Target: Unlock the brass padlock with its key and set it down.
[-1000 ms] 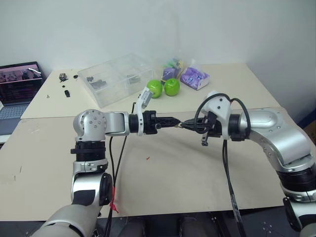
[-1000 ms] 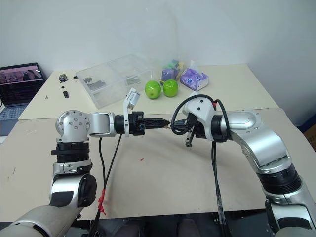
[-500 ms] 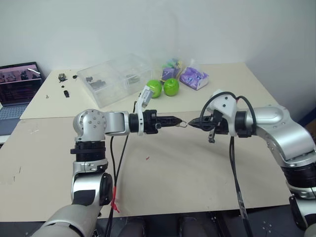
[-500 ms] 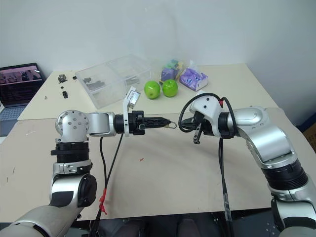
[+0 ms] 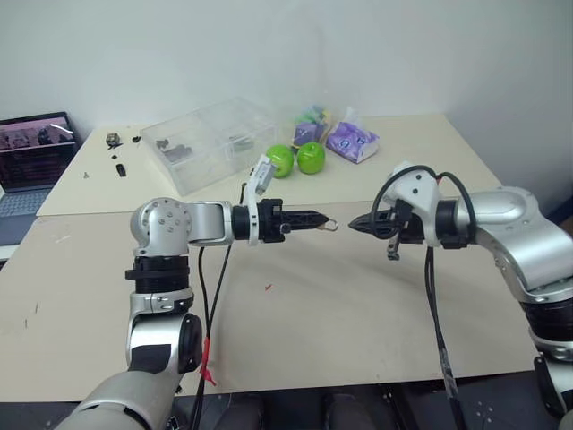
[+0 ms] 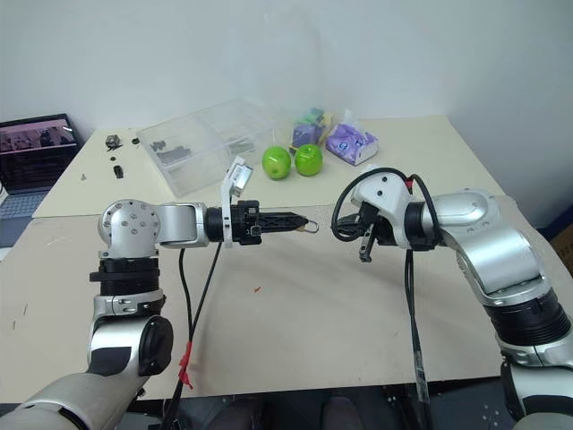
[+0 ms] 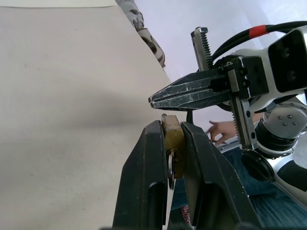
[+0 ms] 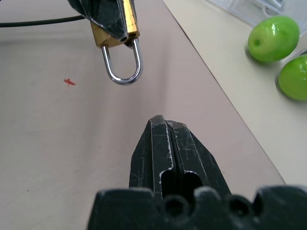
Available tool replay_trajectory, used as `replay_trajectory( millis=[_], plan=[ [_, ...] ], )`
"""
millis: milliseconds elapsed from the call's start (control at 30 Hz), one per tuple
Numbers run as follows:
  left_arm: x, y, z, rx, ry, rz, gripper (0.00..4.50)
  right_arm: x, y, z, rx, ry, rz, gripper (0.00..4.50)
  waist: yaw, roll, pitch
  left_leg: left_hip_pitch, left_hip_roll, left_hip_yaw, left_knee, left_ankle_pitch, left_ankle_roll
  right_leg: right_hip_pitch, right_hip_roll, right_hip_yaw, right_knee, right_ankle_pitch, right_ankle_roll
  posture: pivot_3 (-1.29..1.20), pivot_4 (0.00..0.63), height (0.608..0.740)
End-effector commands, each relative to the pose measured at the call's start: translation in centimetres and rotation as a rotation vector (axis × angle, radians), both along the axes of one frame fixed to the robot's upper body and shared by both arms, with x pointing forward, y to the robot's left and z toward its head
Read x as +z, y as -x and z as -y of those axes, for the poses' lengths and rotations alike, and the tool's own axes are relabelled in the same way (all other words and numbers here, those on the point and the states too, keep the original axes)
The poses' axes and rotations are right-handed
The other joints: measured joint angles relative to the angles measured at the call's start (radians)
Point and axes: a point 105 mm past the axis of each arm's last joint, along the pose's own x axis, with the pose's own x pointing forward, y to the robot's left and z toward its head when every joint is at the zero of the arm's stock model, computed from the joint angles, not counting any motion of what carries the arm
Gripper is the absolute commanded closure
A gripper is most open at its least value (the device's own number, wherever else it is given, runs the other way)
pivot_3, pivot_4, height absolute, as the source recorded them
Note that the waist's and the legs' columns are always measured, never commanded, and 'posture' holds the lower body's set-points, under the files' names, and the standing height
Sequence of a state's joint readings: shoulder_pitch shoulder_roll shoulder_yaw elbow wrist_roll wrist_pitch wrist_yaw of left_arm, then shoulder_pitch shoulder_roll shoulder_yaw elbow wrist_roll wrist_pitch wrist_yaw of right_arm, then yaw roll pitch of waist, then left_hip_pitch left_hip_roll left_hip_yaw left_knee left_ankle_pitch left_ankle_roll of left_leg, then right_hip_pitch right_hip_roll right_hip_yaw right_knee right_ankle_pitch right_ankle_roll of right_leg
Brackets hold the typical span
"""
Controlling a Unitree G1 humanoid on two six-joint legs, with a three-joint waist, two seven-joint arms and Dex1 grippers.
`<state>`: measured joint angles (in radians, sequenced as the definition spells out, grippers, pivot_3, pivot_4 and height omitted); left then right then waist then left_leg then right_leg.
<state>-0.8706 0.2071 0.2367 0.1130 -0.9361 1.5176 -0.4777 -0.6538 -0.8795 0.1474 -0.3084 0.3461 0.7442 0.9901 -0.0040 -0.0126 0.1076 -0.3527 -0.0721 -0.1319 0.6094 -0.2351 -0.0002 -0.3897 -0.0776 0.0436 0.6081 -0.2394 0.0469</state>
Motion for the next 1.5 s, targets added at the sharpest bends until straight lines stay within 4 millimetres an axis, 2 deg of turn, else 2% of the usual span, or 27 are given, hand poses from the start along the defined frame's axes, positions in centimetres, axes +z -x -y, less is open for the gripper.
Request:
replay_trajectory(
  millis=[33, 400, 600, 800, 1033, 1500],
  plan=[
    [1.2, 0.1, 0.3, -0.013, 0.030, 0.054, 4.43, 1.9, 0.3, -0.7, 0.018, -0.029, 0.065, 4.48, 0.000, 0.000, 0.000, 0.000, 0.000, 0.000, 0.000, 0.000, 0.000, 0.000, 0.000, 0.000, 0.000, 0.000, 0.000, 0.00, 0.150, 0.740],
    [1.6, 0.1, 0.3, -0.021, 0.033, 0.063, 4.43, 1.4, 0.7, -2.2, 0.033, -0.091, 0.040, 4.48, 0.001, 0.000, 0.000, 0.000, 0.000, 0.000, 0.000, 0.000, 0.000, 0.000, 0.000, 0.000, 0.000, 0.000, 0.000, 0.00, 0.150, 0.740],
    [1.4, 0.0, 0.3, -0.019, 0.027, 0.062, 4.43, 2.2, 1.1, -2.4, 0.044, -0.140, 0.026, 4.48, 0.001, 0.000, 0.000, 0.000, 0.000, 0.000, 0.000, 0.000, 0.000, 0.000, 0.000, 0.000, 0.000, 0.000, 0.000, 0.00, 0.150, 0.740],
    [1.3, 0.0, 0.4, -0.023, 0.021, 0.066, 4.43, 2.8, 2.4, -2.2, 0.082, -0.184, -0.039, 4.48, 0.001, 0.000, 0.000, 0.000, 0.000, 0.000, 0.000, 0.000, 0.000, 0.000, 0.000, 0.000, 0.000, 0.000, 0.000, 0.00, 0.150, 0.740],
    [1.3, -0.1, 0.5, -0.024, 0.022, 0.070, 4.43, 2.6, 4.3, -1.9, 0.152, -0.169, -0.155, 4.48, 0.002, 0.000, 0.000, 0.000, 0.000, 0.000, 0.000, 0.000, 0.000, 0.000, 0.000, 0.000, 0.000, 0.000, 0.000, 0.00, 0.150, 0.740],
    [1.9, 0.0, 0.6, -0.026, 0.034, 0.081, 4.43, 2.9, 2.6, -1.3, 0.063, -0.272, -0.154, 4.48, 0.003, 0.000, 0.000, 0.000, 0.000, 0.000, 0.000, 0.000, 0.001, 0.000, 0.000, 0.000, 0.000, 0.000, 0.000, 0.00, 0.150, 0.740]
  ],
)
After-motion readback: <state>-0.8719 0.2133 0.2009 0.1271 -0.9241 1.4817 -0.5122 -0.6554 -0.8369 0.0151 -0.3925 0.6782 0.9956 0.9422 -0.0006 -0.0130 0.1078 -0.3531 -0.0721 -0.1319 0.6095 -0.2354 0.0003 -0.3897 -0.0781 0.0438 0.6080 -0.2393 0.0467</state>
